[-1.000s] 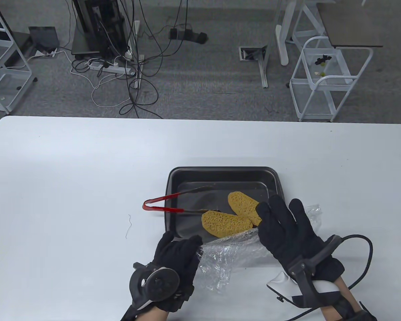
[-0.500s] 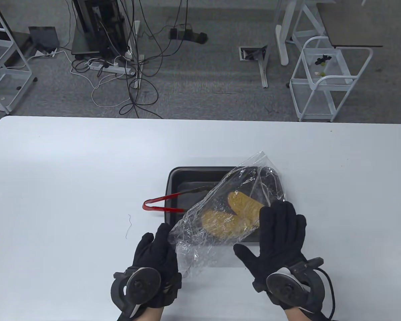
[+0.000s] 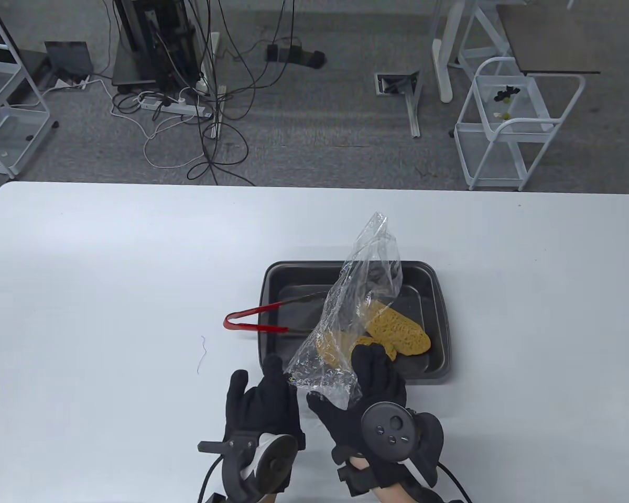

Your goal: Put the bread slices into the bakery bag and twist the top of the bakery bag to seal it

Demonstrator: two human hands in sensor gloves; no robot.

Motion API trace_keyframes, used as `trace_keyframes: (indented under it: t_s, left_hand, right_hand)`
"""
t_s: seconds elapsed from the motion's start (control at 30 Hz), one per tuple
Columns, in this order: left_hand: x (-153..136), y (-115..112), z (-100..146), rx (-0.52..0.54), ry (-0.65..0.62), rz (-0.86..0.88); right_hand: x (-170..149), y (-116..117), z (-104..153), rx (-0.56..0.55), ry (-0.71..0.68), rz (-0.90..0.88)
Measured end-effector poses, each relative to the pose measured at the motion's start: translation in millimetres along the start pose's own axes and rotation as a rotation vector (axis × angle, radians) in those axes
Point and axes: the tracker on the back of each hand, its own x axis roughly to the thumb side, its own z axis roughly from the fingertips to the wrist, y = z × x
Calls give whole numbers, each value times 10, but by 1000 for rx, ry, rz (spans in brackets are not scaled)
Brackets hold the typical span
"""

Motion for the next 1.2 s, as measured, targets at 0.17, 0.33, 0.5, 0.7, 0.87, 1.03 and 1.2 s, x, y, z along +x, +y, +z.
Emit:
trace_keyframes:
  t_s: [0.17,0.33,0.5,0.7,0.87,1.03,1.2]
  left_hand:
    - [54,-3,13,-4,6,-49]
    - [-106,-27,-46,-100,137,-57]
    - [15,-58,-18,-75,72,-31]
    - [-129,-206,-3,-341,116,158]
    - [-39,-309,23,-430,170,268]
    - [-12,-412,-36,-348,243,200]
    - [-210,-238,-119,-224,273,-15]
  right_hand:
    - [-128,-34,-134,-210,17,252]
    - [-442,-198,-184,-250,56,441]
    - [-511,-159,-86,-213,10,438]
    - [-624,-215,-63,-233,47,170]
    - [-547,-210,18,-295,8,119]
    - [-474,-220,86,-297,-26,110]
    - [-643,-332,22,-318,33,315]
